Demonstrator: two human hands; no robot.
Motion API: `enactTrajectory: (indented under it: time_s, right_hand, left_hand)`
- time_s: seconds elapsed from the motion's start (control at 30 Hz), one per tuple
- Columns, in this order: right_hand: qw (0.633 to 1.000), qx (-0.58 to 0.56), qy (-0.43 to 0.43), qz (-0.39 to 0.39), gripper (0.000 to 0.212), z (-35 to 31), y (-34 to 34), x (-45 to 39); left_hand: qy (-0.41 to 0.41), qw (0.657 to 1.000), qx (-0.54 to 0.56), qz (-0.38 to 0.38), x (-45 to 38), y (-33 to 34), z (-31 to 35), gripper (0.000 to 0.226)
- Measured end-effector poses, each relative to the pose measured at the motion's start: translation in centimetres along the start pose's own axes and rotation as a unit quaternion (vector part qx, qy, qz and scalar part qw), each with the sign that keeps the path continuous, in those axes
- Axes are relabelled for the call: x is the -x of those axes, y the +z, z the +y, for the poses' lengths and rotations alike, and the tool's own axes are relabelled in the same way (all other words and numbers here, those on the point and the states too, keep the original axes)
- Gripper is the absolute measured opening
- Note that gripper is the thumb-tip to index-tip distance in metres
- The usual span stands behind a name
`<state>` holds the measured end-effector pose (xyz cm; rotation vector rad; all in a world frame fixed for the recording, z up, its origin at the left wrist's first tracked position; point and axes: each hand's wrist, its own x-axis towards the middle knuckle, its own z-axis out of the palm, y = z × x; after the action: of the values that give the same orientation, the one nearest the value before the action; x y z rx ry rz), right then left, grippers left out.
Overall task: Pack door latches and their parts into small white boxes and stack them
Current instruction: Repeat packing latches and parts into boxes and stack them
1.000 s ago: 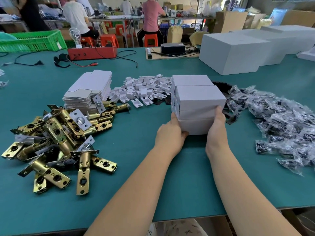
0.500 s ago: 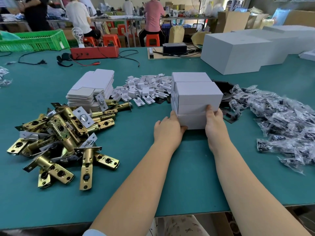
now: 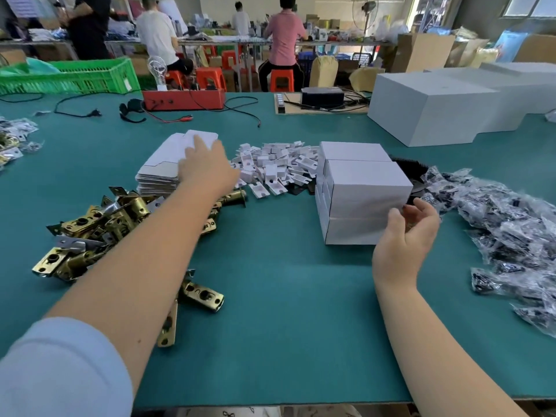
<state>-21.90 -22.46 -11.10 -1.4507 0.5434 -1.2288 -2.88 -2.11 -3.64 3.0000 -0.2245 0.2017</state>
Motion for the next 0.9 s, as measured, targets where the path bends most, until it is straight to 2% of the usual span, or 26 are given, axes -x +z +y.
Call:
enactTrajectory:
  time_s: [0.13, 0.27, 0.37, 0.53, 0.63, 0.7, 0.77, 0.83, 0.9]
  right_hand:
    - [0.996, 0.013, -0.083, -0.034, 0.025, -0.6, -0.1, 1.3]
    - [0.98, 0.058, -0.133, -0.134, 0.018, -0.5, 0.1, 2.7]
    - [0.977, 0.065, -0.109, -0.173, 0.02, -0.6, 0.3, 3.0]
    - [0.977, 0.053, -0.074, -0.193, 0.021, -0.8, 0.4, 2.9]
    - [0.968, 0.055, -0.074, -0.232, 0.022, -0.9, 0.5, 3.4]
    - [0.962, 0.06, -0.073, -0.258, 0.02, -0.9, 0.5, 3.8]
    - [0.955, 0.071, -0.064, -0.281, 0.022, -0.9, 0.6, 4.1]
    - [0.944, 0.08, -0.045, -0.315, 0.029, -1.0, 0.8, 4.2]
    - [0.929, 0.103, -0.026, -0.356, 0.034, -1.4, 1.1, 4.2]
  left_hand:
    - [-0.061, 0.998, -0.008, 0.004, -2.5, 0.8, -2.9, 0.063]
    - [-0.047, 0.997, -0.061, -0.005, -3.7, 1.5, -3.6, 0.042]
    - [-0.025, 0.993, -0.111, 0.026, -3.8, 1.5, -3.5, 0.025]
    - [0.003, 0.992, -0.109, 0.068, -3.4, 0.7, -2.9, 0.022]
    - [0.063, 0.98, -0.103, 0.157, -2.3, -0.4, -2.1, 0.02]
    - [0.097, 0.969, -0.065, 0.217, -1.2, -1.2, -1.5, 0.013]
    - [0.112, 0.956, 0.024, 0.268, 0.2, -1.6, -1.0, 0.019]
    - [0.095, 0.934, 0.18, 0.294, 2.2, -1.9, -0.6, 0.027]
    - [0.066, 0.893, 0.337, 0.291, 4.2, -1.8, -0.2, 0.028]
